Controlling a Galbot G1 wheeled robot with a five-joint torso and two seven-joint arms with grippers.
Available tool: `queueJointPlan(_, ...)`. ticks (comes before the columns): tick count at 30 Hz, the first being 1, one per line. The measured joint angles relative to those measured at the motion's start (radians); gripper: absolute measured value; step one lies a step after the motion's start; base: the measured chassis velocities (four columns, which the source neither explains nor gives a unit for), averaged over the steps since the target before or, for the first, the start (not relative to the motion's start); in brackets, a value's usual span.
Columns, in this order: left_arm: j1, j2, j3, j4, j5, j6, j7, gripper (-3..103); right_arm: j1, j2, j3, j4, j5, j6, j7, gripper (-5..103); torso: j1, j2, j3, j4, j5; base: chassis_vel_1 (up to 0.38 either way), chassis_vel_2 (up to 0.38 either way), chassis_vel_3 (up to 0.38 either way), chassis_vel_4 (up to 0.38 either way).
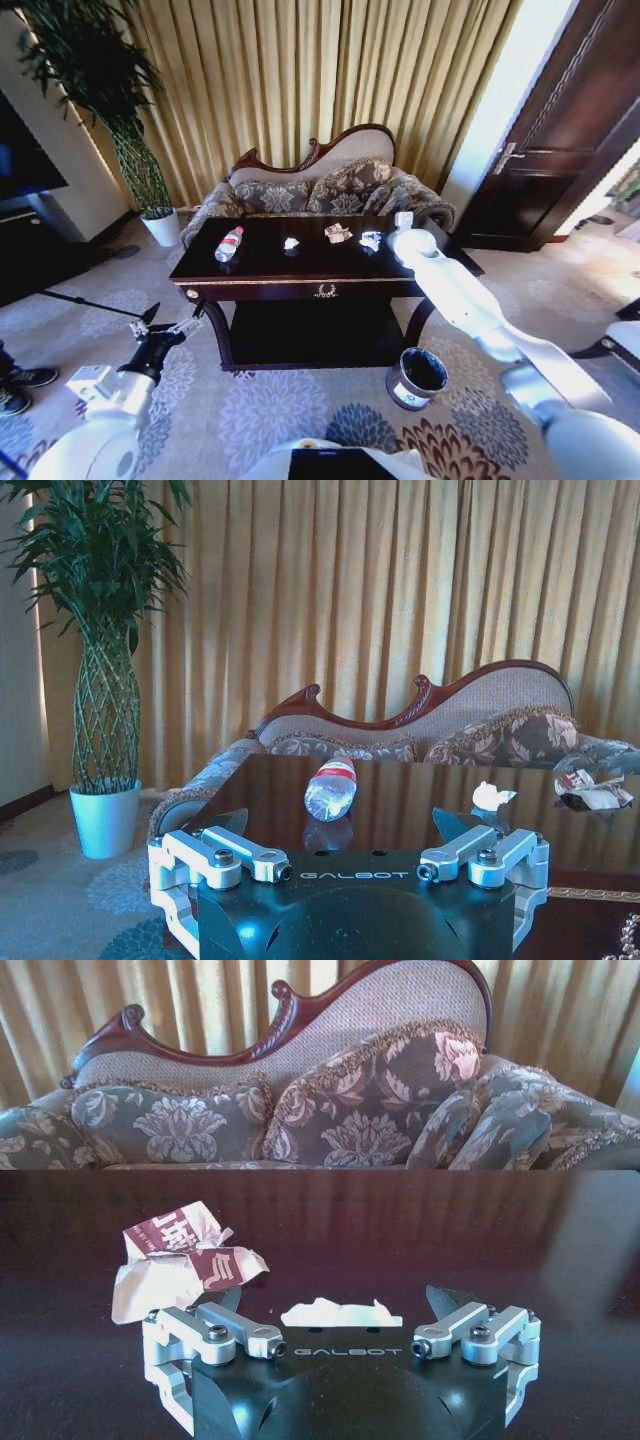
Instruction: Move to the front of the table and place the trash on the table into the trash bin.
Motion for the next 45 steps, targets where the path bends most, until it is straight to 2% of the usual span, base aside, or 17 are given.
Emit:
queueJointPlan(8,-0.006,-0.007,-0.001,0.000,-0.003,-0.010,-0.007,100,0.032,0.025,-0.022,-0.089,-0.011,0.000,0.000,100,0.000,0.000,0.000,-0.0003,0.0001,0.000,0.000,0.000,0.000)
queueJointPlan(29,-0.013,0.000,-0.027,0.000,-0.023,-0.015,-0.008,100,0.023,0.048,-0.020,-0.161,-0.047,-0.001,-0.002,101,0.000,0.000,0.000,-0.0002,0.0001,0.000,0.000,0.000,0.000)
queueJointPlan(31,-0.014,0.000,-0.027,0.000,-0.024,-0.015,-0.008,100,0.022,0.046,-0.019,-0.160,-0.048,-0.001,-0.002,97,0.000,0.000,0.000,-0.0002,0.0001,0.000,0.000,0.000,0.000)
queueJointPlan(34,-0.017,-0.005,-0.021,0.000,-0.024,-0.015,-0.008,100,0.016,0.040,-0.018,-0.153,-0.048,-0.002,-0.002,82,0.000,0.000,0.000,-0.0002,0.0001,0.000,0.000,0.000,0.000)
queueJointPlan(37,-0.021,-0.005,-0.018,0.000,-0.024,-0.015,-0.007,100,0.012,0.035,-0.018,-0.149,-0.048,-0.002,-0.001,77,0.000,0.000,0.000,-0.0003,0.0002,0.000,0.000,0.000,0.000)
queueJointPlan(40,-0.025,-0.002,-0.017,0.000,-0.025,-0.015,-0.007,100,0.005,0.025,-0.016,-0.143,-0.048,-0.002,-0.001,60,0.000,0.000,0.000,-0.0003,0.0001,0.000,0.000,0.000,0.000)
queueJointPlan(41,-0.025,-0.002,-0.017,0.000,-0.025,-0.015,-0.007,100,0.005,0.025,-0.016,-0.143,-0.048,-0.002,-0.001,60,0.000,0.000,0.000,-0.0003,0.0001,0.000,0.000,0.000,0.000)
queueJointPlan(44,-0.026,0.000,-0.019,0.000,-0.029,-0.016,-0.006,100,-0.001,0.020,-0.014,-0.139,-0.048,-0.002,-0.001,44,0.000,0.000,0.000,-0.0002,0.0002,0.000,0.000,0.000,0.000)
queueJointPlan(45,-0.026,0.000,-0.019,0.000,-0.029,-0.016,-0.006,100,-0.001,0.020,-0.014,-0.139,-0.048,-0.002,-0.001,44,0.000,0.000,0.000,-0.0002,0.0002,0.000,0.000,0.000,0.000)
